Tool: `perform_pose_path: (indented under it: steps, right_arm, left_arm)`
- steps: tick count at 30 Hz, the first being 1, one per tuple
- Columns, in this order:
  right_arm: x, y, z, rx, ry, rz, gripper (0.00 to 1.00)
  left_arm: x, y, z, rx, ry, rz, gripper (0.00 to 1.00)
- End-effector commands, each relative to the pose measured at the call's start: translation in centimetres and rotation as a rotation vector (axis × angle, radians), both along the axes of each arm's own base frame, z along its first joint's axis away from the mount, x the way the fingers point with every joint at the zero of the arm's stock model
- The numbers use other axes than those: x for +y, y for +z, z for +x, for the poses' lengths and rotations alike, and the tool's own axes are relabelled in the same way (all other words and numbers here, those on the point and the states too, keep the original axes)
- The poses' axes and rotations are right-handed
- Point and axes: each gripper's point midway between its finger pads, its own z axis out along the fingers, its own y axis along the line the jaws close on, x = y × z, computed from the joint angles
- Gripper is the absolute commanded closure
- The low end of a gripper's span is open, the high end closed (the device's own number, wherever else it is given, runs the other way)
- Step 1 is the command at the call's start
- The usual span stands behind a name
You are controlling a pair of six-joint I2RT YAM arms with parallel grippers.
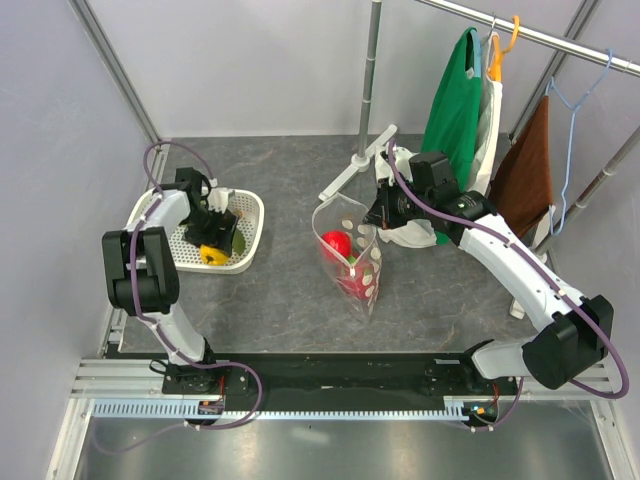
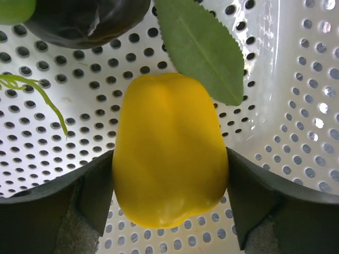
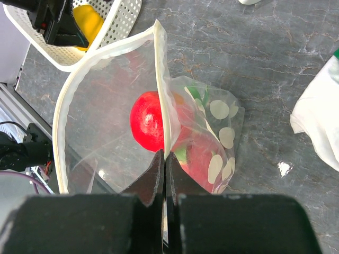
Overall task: Place the food in the zip-top bag and seal the zipper
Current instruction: Pick up the fake vegetable from the bin.
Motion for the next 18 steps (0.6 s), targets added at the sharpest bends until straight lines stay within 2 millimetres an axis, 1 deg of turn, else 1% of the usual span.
perform_pose_path:
  steps: [1, 2, 3, 5, 6, 7, 8, 9, 10, 11, 12, 13, 14, 15, 16, 17, 18]
  right_arm:
    - [0.4, 1.3, 0.5, -0.047, 0.015, 0.021, 1.00]
    - [0.3, 1.3, 0.6, -0.046, 0.010, 0.021, 1.00]
    - [0.3, 1.3, 0.6, -0.046, 0.010, 0.021, 1.00]
    - [0.3, 1.2, 0.6, -0.046, 0.010, 0.020, 1.00]
    - [0.3, 1.1, 0.6, -0.044, 0.008, 0.020, 1.00]
    - [0.3, 1.1, 0.6, -0.044, 0.012, 0.020, 1.00]
    - [0.3, 1.1, 0.6, -0.044, 0.010, 0.020, 1.00]
    - [0.3, 1.0, 0.5, -0.040, 0.011, 0.019, 1.00]
    - [0.3, 1.0, 0.5, -0.039, 0.010, 0.020, 1.00]
    - [0.3, 1.0, 0.5, -0.037, 0.005, 0.024, 1.00]
    - [0.3, 1.0, 0.5, -0.036, 0.006, 0.025, 1.00]
    - [0.3, 1.0, 0.5, -0.035, 0.005, 0.023, 1.00]
    - [0.3, 1.0, 0.5, -0.034, 0.004, 0.026, 1.00]
    - [0.4, 1.1, 0.5, -0.035, 0.003, 0.029, 1.00]
    - [0.3, 1.2, 0.5, -0.039, 0.001, 0.028, 1.00]
    - [0.3, 1.3, 0.5, -0.044, 0.002, 0.030, 1.00]
    - [0.3, 1.4, 0.5, -0.046, 0.000, 0.031, 1.00]
  left_arm:
    - [-0.3, 1.9, 1.9, -0.078, -0.005, -0.009, 0.22]
    - [-0.3, 3.2, 2.1, -0.112, -0.008, -0.010, 0.31]
    - [-0.4, 4.7, 2.6, -0.149, -0.010, -0.014, 0.36]
    - [-1.4, 7.3, 2.7, -0.196, -0.016, -0.061, 0.47]
    - [-2.0, 10.7, 3.6, -0.282, -0.028, -0.085, 0.48]
    - [-3.4, 12.6, 3.7, -0.314, -0.051, -0.148, 0.49]
    - [-4.7, 14.3, 3.1, -0.317, -0.062, -0.201, 0.48]
    - [-6.5, 18.0, 3.6, -0.398, -0.107, -0.255, 0.47]
    - [-8.8, 20.2, 3.1, -0.428, -0.156, -0.352, 0.46]
    - [-9.8, 22.0, 3.0, -0.452, -0.148, -0.404, 0.45]
    - [-13.4, 24.5, 2.3, -0.491, -0.247, -0.461, 0.44]
    - [-15.5, 26.3, 1.3, -0.506, -0.291, -0.525, 0.43]
    - [-17.2, 27.3, 0.6, -0.518, -0.329, -0.555, 0.43]
    - [-20.2, 28.9, -0.3, -0.548, -0.413, -0.613, 0.43]
    - [-21.7, 29.9, -1.2, -0.546, -0.419, -0.662, 0.43]
    - [-23.0, 29.9, -1.8, -0.532, -0.435, -0.692, 0.42]
    - [-25.4, 30.8, -2.5, -0.562, -0.492, -0.733, 0.42]
